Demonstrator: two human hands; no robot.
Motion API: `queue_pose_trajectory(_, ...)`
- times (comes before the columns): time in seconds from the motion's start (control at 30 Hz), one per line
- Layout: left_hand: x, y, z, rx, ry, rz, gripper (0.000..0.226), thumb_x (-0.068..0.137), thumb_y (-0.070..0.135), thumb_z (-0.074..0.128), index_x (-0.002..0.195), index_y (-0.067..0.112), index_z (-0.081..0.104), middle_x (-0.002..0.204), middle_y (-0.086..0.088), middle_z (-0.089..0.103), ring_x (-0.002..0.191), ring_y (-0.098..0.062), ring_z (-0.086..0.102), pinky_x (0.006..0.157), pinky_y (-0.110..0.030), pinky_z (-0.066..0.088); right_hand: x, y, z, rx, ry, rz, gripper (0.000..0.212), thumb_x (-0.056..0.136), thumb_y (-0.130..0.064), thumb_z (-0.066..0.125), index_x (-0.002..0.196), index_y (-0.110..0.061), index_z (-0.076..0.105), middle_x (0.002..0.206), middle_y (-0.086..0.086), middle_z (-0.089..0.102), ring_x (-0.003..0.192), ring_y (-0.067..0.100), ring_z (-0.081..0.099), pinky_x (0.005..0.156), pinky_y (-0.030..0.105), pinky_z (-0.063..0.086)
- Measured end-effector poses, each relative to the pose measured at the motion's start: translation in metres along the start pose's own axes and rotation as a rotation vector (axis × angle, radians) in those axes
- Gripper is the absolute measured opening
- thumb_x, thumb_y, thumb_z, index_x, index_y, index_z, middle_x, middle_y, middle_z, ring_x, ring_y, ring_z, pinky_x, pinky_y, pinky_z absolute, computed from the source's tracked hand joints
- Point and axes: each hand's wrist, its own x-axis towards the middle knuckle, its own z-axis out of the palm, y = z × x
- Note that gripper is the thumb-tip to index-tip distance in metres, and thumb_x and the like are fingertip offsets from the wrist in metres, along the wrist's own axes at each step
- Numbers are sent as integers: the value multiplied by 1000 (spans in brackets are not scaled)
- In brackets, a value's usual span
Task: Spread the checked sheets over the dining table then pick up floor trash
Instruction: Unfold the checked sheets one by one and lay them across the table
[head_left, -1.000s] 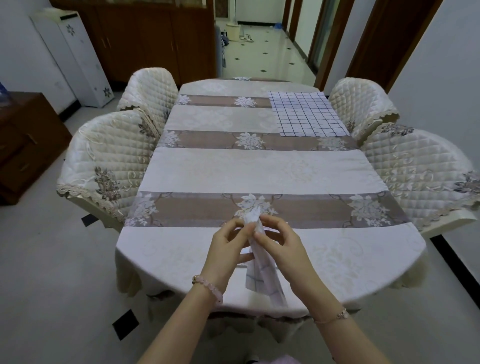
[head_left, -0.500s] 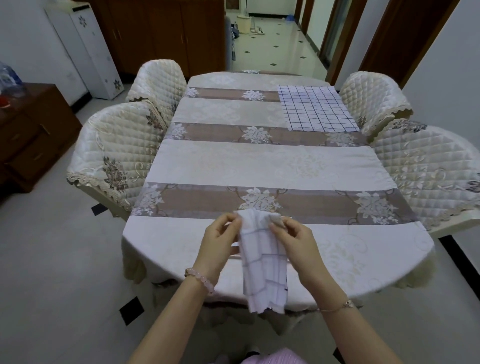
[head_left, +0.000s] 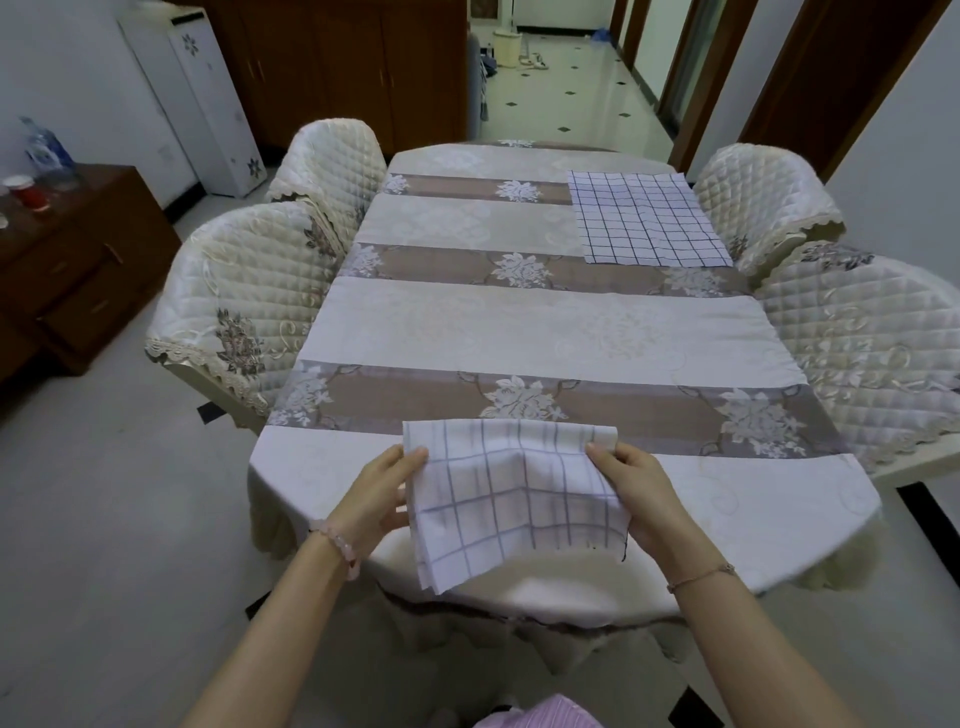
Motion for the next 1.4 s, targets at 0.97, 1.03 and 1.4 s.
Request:
queue_pose_trajectory(0.97, -20, 28, 76, -110, -201, 201, 26, 96, 14, 47, 110, 4, 67, 104, -14, 72, 96, -24, 70, 79, -31, 57, -54, -25, 58, -236, -58, -396, 38, 79, -33, 72, 113, -40, 55, 105, -26, 60, 101, -2, 57, 80, 17, 52)
queue_pose_trajectory(1.03, -19, 33, 77, -104, -172, 228, 24, 94, 10, 50, 107, 2, 68, 96, -11, 74, 93, -23, 70, 78, -30, 57, -53, -30, 59, -234, -47, -415, 36, 79, -34, 72, 112, -40, 57, 103, -24, 62, 100, 0, 59, 79, 18, 51)
queue_pose_trajectory(1.4, -22, 62, 69, -29, -57, 355, 14, 90, 6, 56, 87, 8, 70, 82, -4, 67, 81, -18, 65, 74, -32, 60, -37, -58, 46, -85, 6, -523, 19, 90, -19, 61, 72, -15, 69, 64, -5, 64, 61, 7, 53, 58, 20, 43)
